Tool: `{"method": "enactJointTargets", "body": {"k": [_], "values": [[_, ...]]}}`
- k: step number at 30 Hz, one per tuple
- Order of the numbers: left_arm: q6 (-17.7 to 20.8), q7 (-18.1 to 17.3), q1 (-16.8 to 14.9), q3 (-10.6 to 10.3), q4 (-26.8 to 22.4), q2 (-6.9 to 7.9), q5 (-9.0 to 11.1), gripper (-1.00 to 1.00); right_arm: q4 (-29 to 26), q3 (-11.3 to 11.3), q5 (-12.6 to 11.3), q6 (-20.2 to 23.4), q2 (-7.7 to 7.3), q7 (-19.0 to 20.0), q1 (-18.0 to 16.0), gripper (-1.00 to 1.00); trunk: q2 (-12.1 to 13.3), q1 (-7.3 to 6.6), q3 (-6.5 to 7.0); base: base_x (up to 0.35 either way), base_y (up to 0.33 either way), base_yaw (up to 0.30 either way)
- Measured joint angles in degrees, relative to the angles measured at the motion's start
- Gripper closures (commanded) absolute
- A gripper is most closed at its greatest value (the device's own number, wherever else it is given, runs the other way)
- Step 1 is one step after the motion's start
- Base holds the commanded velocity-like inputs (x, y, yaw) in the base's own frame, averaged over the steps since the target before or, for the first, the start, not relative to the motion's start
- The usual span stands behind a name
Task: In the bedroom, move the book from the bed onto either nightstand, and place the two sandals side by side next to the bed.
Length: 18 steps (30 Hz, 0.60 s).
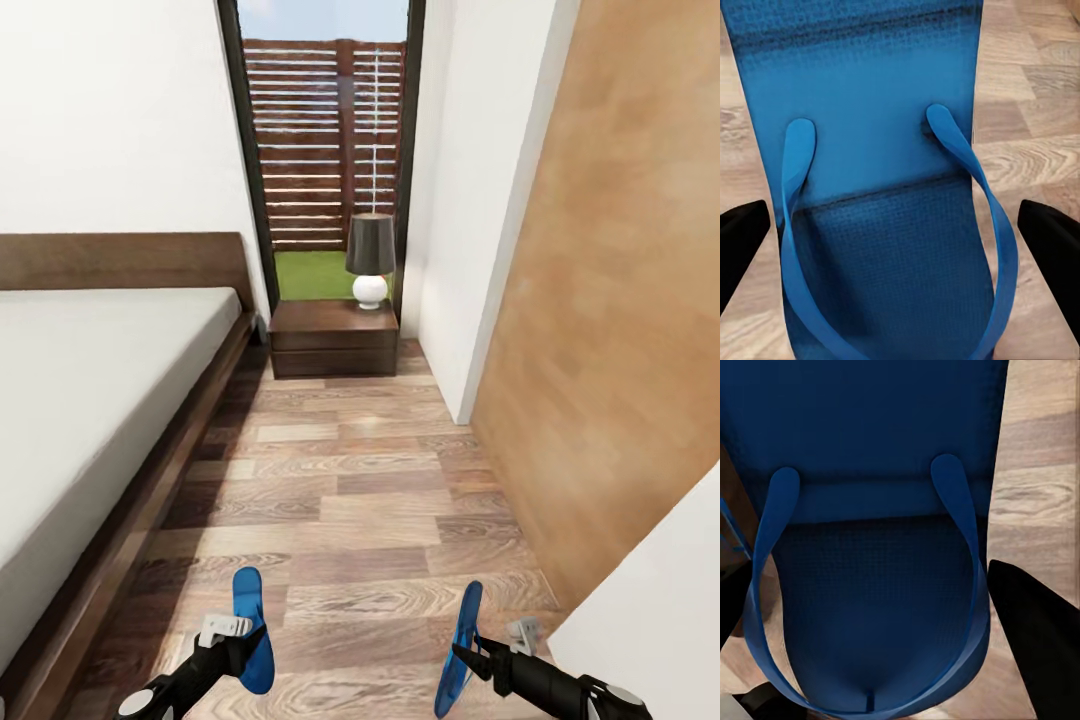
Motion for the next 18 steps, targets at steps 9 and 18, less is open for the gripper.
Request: {"method": "enactJointTargets", "body": {"k": [9,18], "values": [[0.01,0.00,0.00,-0.01,0.00,0.00,-0.04,1.00,0.01,0.00,0.01,0.01,0.00,0.00,0.01,1.00,0.00,0.00,0.00,0.331,0.000,0.128],[0.01,0.00,0.00,0.01,0.00,-0.02,-0.05,1.00,0.00,-0.02,0.00,-0.02,0.00,0.00,0.00,1.00,0.00,0.00,0.00,0.331,0.000,0.010]]}}
